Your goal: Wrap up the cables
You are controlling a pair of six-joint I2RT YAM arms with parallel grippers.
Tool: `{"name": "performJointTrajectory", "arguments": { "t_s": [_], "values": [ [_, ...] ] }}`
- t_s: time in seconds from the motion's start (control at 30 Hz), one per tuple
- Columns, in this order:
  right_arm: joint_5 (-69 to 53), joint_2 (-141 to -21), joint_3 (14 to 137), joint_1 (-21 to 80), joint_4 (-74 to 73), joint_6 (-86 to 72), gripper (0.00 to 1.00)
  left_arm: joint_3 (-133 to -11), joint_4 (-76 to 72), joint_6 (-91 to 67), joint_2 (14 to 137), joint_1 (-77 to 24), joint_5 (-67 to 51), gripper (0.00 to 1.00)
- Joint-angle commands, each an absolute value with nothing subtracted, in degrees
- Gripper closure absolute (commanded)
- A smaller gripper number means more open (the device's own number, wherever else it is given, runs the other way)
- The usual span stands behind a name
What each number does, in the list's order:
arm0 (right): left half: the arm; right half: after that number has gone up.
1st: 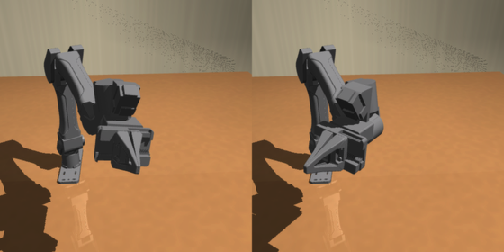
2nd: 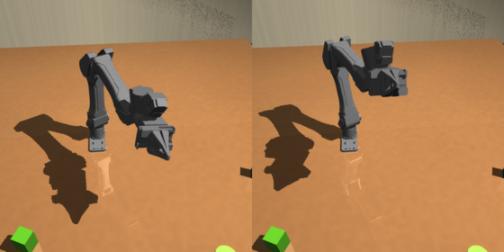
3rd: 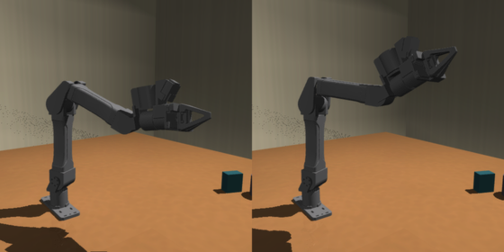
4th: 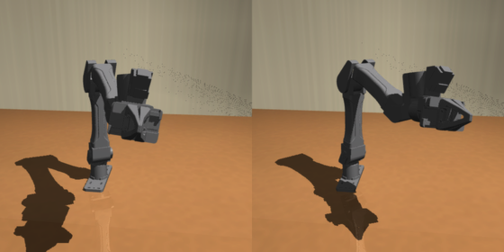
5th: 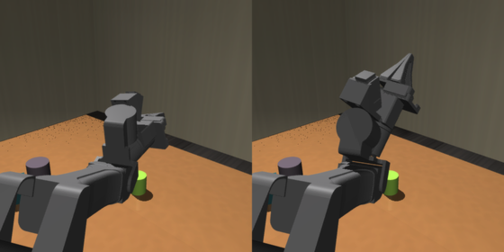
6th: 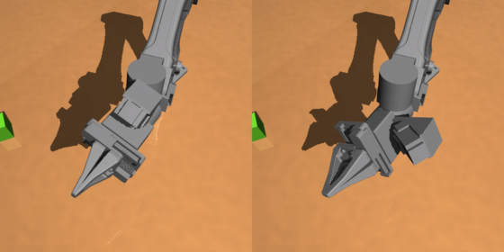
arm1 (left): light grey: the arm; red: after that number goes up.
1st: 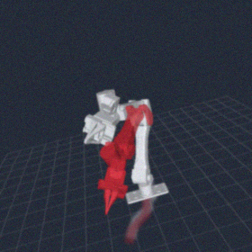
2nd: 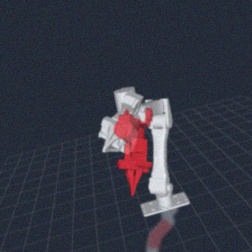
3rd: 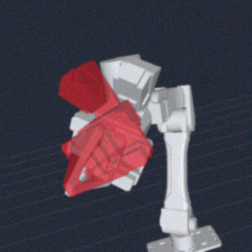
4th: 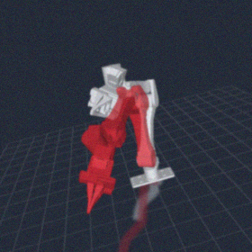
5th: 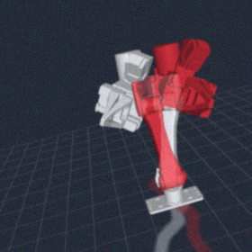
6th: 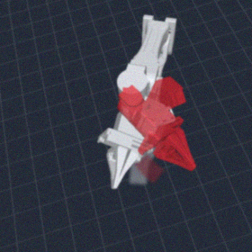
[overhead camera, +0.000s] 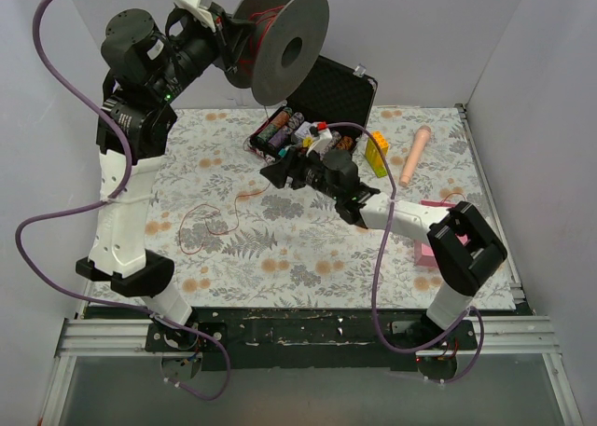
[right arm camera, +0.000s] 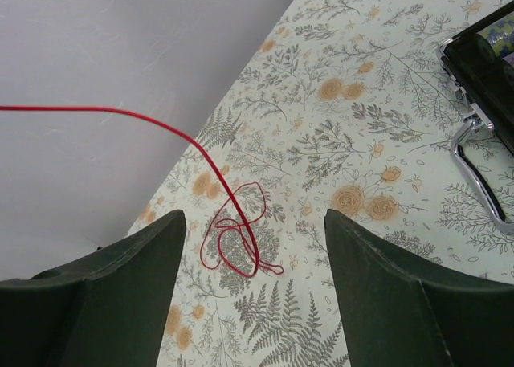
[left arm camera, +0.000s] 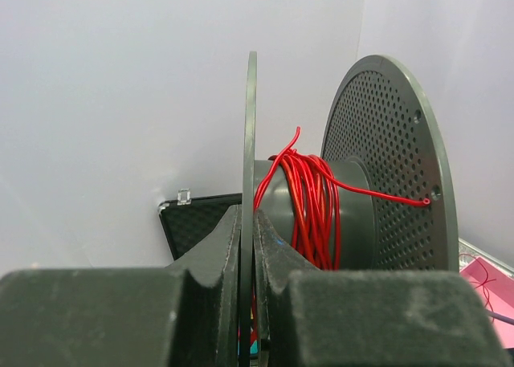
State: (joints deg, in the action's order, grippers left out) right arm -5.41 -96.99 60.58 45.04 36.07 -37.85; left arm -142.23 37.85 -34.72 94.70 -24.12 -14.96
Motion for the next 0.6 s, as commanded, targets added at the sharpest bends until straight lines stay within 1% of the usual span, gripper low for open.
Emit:
{"name": "performJointTrajectory", "arguments": {
  "t_s": [0.0, 0.13, 0.2, 0.23, 0.27, 0.33, 0.37, 0.4, 0.43, 0.57],
  "values": [
    [-5.35, -98.34, 63.54, 45.18, 38.06, -39.02, 0.22, -144.84, 34.37, -34.89, 93.52, -24.17, -14.50, 1.00],
    [-5.72, -102.21, 64.69, 45.97, 40.69, -42.18, 0.23, -144.84, 34.54, -35.15, 93.43, -24.17, -14.59, 1.00],
    [-5.28, -103.79, 64.86, 45.88, 42.09, -43.59, 0.27, -144.84, 34.72, -35.16, 93.34, -24.17, -14.76, 1.00],
    [-5.19, -104.32, 64.86, 45.88, 43.32, -43.68, 0.35, -144.84, 34.80, -35.24, 93.17, -24.17, -14.85, 1.00],
    [-5.36, -104.76, 64.95, 45.79, 44.37, -43.68, 0.49, -144.93, 34.98, -35.24, 93.16, -24.17, -14.85, 1.00],
    [-5.97, -105.29, 65.04, 45.27, 46.57, -43.86, 0.74, -144.93, 35.68, -35.07, 92.90, -24.17, -15.12, 1.00],
    [-6.32, -105.12, 64.87, 44.74, 47.37, -43.86, 0.86, -144.84, 36.29, -35.07, 92.73, -24.17, -15.47, 1.00],
    [-6.68, -104.51, 64.17, 44.04, 47.72, -43.94, 0.95, -144.76, 36.91, -34.72, 92.55, -24.17, -15.90, 1.00],
    [-6.77, -103.54, 63.20, 42.64, 47.72, -43.95, 0.99, -144.41, 37.87, -34.28, 92.29, -24.17, -16.17, 1.00],
    [-5.89, -94.52, 55.13, 36.40, 47.29, -43.42, 0.99, -142.83, 42.53, -31.56, 90.45, -24.17, -18.19, 1.00]
  ]
}}
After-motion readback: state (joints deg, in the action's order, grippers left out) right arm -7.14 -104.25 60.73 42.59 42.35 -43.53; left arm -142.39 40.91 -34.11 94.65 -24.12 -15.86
